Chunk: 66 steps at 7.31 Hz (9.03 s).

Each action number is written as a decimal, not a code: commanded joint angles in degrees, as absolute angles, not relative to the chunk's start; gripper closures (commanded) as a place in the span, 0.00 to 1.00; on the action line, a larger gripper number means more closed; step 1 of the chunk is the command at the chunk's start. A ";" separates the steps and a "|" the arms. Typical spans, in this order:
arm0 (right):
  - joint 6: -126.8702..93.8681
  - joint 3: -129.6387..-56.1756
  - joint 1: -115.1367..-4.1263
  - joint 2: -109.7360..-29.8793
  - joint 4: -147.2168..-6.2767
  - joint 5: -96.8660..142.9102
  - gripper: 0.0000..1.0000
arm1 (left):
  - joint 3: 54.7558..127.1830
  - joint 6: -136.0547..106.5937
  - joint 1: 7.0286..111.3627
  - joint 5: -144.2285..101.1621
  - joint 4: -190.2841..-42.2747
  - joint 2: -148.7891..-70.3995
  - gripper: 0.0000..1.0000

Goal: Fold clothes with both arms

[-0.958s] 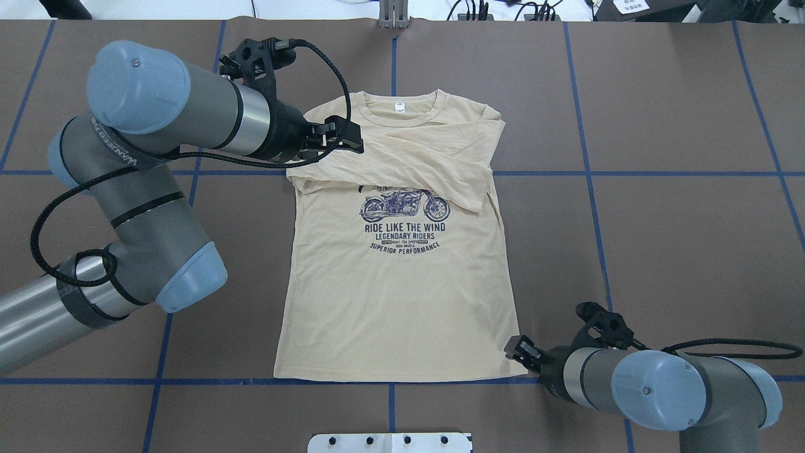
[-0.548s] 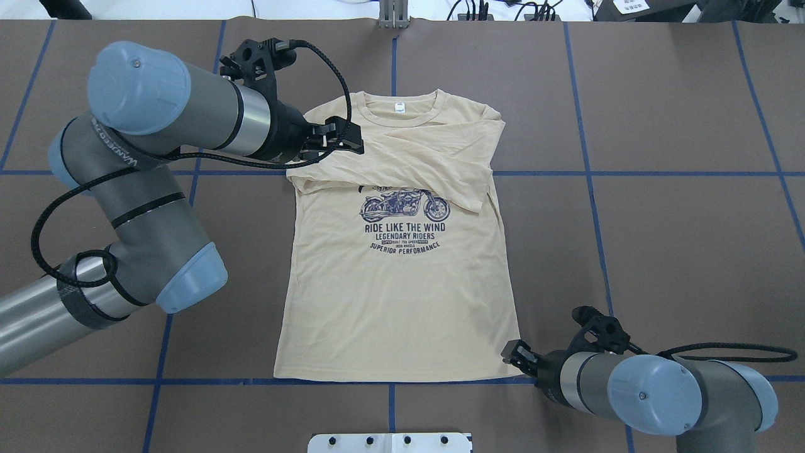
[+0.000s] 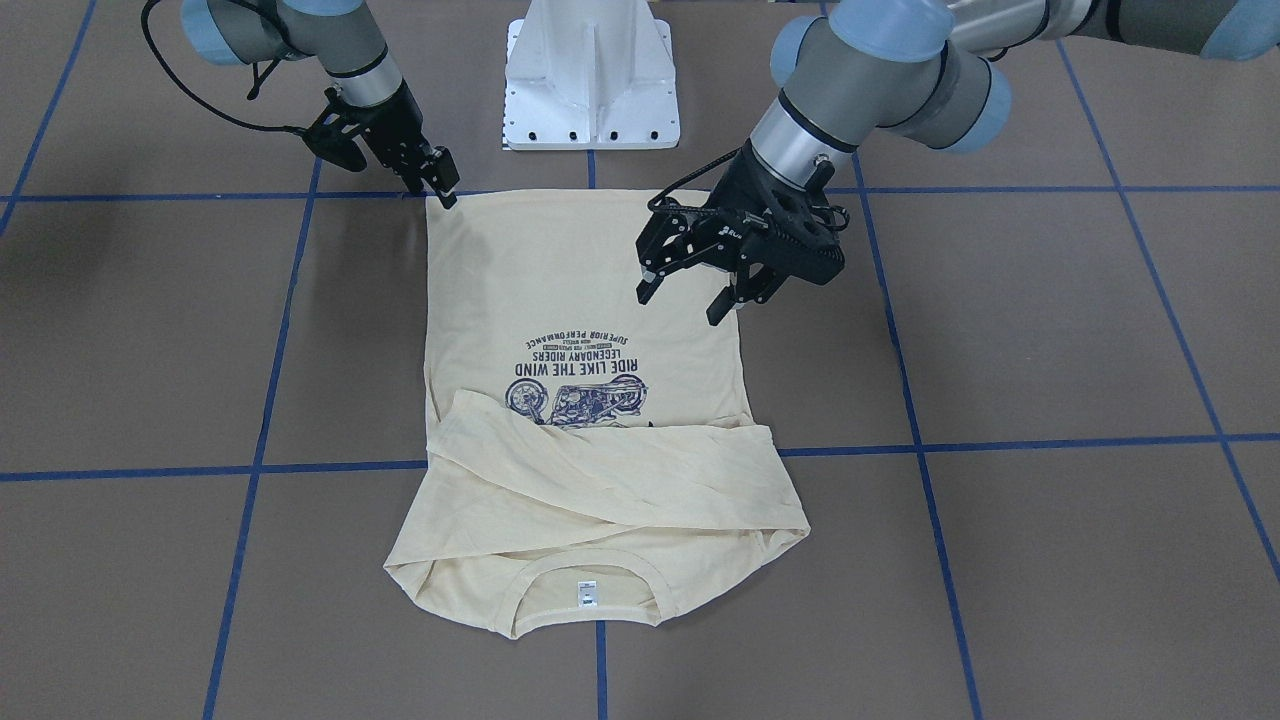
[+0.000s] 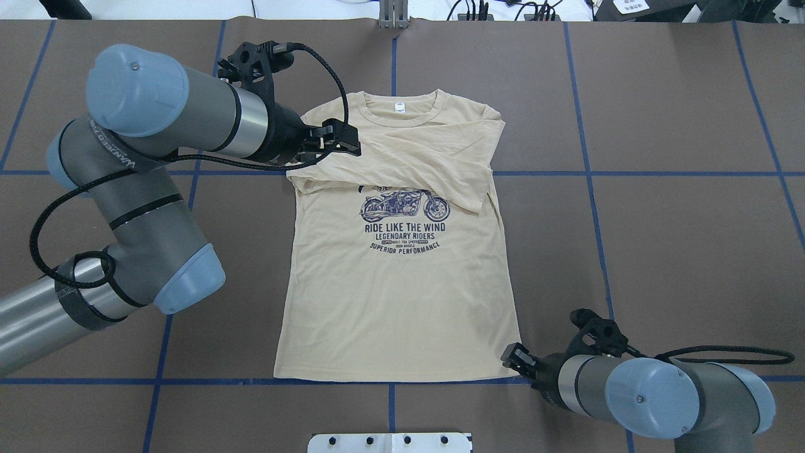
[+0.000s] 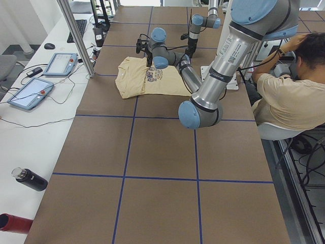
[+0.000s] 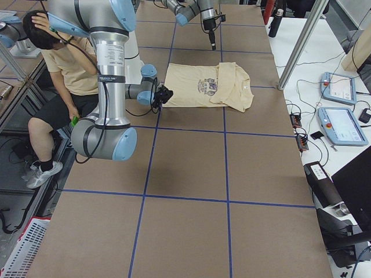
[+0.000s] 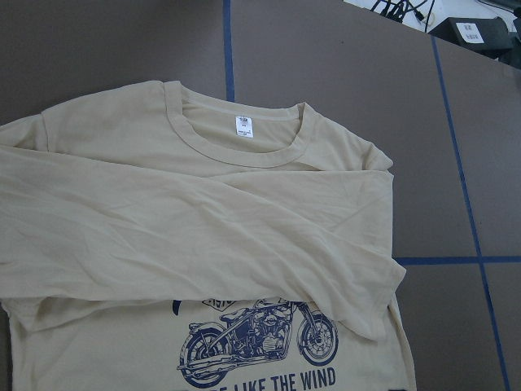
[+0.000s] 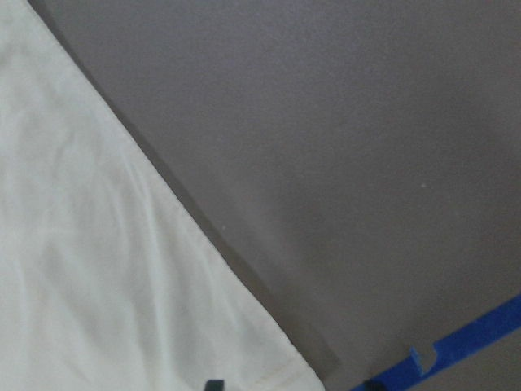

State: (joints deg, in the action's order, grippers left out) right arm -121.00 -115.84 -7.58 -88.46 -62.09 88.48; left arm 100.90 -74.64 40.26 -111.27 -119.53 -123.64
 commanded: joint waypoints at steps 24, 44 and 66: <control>-120.94 -119.44 -8.70 -89.56 -62.40 88.95 1.00 | 113.12 -100.55 12.04 -97.82 -110.83 -100.55 0.56; -106.77 -118.88 -31.94 -68.15 -92.62 104.75 1.00 | 120.82 -87.83 33.35 -107.22 -108.19 -104.72 1.00; -87.45 -63.81 -44.74 -41.84 -74.19 106.17 1.00 | 69.96 -79.28 46.06 -102.74 -130.60 -127.88 1.00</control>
State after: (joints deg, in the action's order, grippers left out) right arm -87.47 -64.38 -44.73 -41.77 -74.96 106.27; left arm 70.08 -79.31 46.13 -102.85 -130.50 -127.92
